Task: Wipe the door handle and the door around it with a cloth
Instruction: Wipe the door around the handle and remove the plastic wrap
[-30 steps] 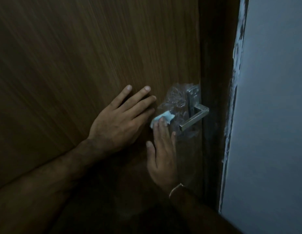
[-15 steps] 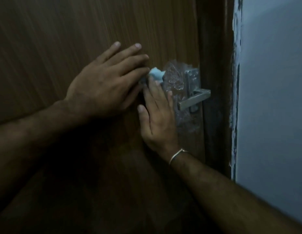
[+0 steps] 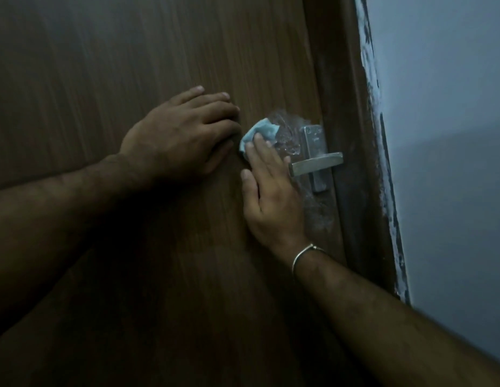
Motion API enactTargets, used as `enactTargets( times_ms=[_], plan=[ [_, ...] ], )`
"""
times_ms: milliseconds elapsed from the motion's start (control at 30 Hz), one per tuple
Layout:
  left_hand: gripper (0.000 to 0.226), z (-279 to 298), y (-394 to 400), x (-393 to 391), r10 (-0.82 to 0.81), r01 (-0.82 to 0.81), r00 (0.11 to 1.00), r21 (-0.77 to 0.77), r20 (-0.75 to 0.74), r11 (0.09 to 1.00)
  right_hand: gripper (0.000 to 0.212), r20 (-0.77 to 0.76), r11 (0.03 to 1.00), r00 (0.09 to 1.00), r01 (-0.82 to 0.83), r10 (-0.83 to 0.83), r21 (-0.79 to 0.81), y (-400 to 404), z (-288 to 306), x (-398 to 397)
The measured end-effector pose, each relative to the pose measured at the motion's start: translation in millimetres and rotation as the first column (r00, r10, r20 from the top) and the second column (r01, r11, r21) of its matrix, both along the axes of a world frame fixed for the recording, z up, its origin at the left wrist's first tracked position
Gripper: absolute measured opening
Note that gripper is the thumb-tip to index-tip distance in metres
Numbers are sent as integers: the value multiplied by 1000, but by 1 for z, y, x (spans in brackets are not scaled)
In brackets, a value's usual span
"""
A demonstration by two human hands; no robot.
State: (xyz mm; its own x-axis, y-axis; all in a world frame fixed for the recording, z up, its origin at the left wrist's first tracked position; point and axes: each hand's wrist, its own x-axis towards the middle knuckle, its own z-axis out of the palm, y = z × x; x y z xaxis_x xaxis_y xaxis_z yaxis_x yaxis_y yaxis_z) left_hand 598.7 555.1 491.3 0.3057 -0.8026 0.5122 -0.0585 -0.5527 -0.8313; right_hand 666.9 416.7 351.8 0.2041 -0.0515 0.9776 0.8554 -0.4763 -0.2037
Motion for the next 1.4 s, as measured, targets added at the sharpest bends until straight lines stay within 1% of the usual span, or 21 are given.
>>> enactTargets(
  times_ms=[67,133,267,333,433,500,533,600,700,733,833,867,967,1067,1100,1200,1233,1300,1333,1367,1400],
  plan=[
    [41,0,0,1,-23,23,1000,2,12,1000,50,5,1000,1000,-1,1,23,-1,1,0],
    [39,1,3,1,-26,25,999,5,19,1000,47,49,1000,999,-4,2,31,-1,-8,-2],
    [43,-6,-1,-2,-1,1,1000,-26,-25,1000,38,88,995,996,-32,24,93,-6,0,-1],
    [41,-16,-3,-4,-2,0,999,-49,-38,999,35,93,998,996,0,-6,67,-4,-15,-5],
    [37,-40,-3,-6,-1,-3,998,-65,-62,998,30,119,999,992,52,-51,-1,-11,-55,-11],
    [36,-60,-3,-6,3,-8,998,-75,-65,997,24,119,998,991,64,-66,17,-18,-56,-9],
    [35,-69,-3,-6,1,-6,998,-78,-64,997,23,106,998,992,60,-64,33,-18,-50,-8],
    [36,-84,-3,-4,-8,5,998,-54,-69,999,31,52,999,997,51,-52,17,-16,-49,-10],
    [41,-93,-1,-4,23,-23,995,-6,-96,1000,37,48,991,996,85,-80,-102,-23,-79,-14],
    [43,-94,-1,-5,30,-31,994,-7,-103,1000,36,43,990,994,100,-96,-102,-28,-88,-13],
    [43,-94,-4,-6,41,-42,993,-7,-111,999,34,-63,992,994,95,-90,85,-33,-90,-8],
    [43,-94,-5,-6,40,-41,993,-6,-112,999,34,-60,992,996,78,-72,95,-31,-90,-9],
    [42,-94,-4,-5,43,-43,993,1,-107,999,37,-11,999,999,42,-42,13,-26,-100,-13],
    [44,-93,-4,-5,50,-48,991,14,-125,999,37,-94,993,995,31,-20,110,-30,-93,-10],
    [45,-93,-4,-5,52,-49,989,25,-136,998,38,-96,996,995,28,-19,89,-29,-92,-10],
    [46,-93,-5,-7,57,-53,988,29,-146,998,42,-33,996,998,46,-48,-76,-40,-106,-8],
    [46,-94,-4,-8,52,-50,988,18,-148,999,41,-49,995,996,67,-71,-70,-48,-108,-4],
    [46,-95,-5,-8,40,-39,988,9,-152,999,37,-157,993,984,99,-88,62,-61,-104,3],
    [46,-95,-6,-8,35,-33,987,12,-156,999,36,-185,989,979,111,-92,100,-62,-101,4],
    [47,-95,-6,-8,32,-30,987,15,-156,999,36,-174,989,979,118,-102,86,-59,-99,3],
    [48,-95,-6,-8,31,-29,988,15,-153,999,36,-138,993,984,114,-108,34,-55,-102,2]
  ],
)
